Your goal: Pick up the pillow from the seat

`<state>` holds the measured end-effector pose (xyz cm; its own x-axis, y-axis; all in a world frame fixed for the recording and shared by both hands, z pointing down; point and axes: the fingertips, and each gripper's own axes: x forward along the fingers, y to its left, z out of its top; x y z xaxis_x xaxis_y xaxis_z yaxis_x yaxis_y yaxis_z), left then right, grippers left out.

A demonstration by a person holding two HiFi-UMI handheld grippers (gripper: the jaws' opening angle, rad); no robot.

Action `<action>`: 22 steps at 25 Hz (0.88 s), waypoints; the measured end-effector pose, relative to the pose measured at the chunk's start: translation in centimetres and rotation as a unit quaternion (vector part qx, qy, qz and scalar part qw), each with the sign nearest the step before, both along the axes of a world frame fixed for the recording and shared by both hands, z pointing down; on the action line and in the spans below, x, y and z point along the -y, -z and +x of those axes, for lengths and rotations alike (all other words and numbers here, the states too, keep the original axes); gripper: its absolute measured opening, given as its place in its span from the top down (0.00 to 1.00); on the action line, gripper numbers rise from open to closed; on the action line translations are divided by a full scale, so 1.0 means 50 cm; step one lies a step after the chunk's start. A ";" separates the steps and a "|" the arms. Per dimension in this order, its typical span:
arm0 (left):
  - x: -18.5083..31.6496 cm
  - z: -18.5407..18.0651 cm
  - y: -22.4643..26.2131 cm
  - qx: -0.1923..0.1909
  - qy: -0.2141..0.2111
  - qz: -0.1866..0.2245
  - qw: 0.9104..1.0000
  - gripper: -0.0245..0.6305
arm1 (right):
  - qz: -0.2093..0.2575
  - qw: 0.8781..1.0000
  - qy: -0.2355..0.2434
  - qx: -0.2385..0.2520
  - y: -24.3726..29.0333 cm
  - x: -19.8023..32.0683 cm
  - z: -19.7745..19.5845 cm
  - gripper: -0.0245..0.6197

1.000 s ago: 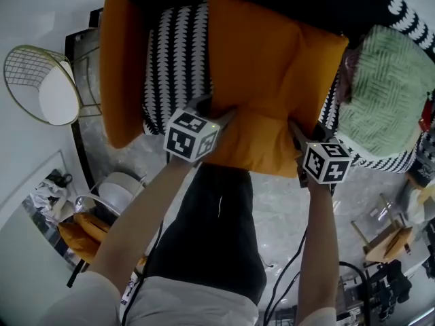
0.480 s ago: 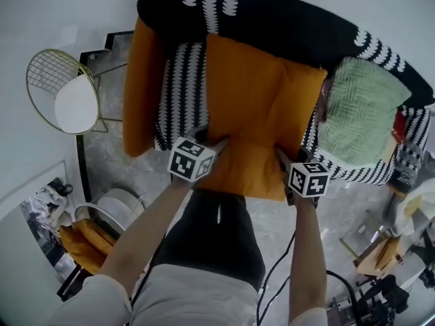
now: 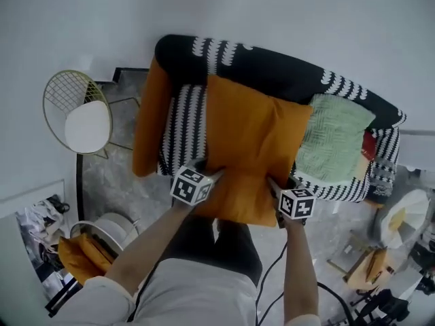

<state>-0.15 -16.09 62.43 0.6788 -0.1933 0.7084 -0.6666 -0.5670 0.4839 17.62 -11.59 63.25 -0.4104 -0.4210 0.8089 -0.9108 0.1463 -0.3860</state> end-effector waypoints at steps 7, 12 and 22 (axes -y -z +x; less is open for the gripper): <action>-0.068 -0.006 0.110 0.004 0.004 0.015 1.000 0.67 | 0.014 1.000 -0.008 0.004 0.107 -0.072 -0.006 0.66; -0.154 -0.006 0.189 0.007 0.008 0.038 0.999 0.67 | 0.037 0.999 -0.001 0.012 0.180 -0.152 -0.006 0.66; -0.381 0.012 0.295 0.001 0.030 0.055 0.998 0.68 | 0.065 0.998 0.018 0.017 0.275 -0.363 0.016 0.66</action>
<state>0.46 2.95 47.69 0.6626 -0.3108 0.6815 -0.7019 -0.5751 0.4202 18.41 6.58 49.50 -0.4532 -0.5049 0.7346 -0.8909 0.2296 -0.3919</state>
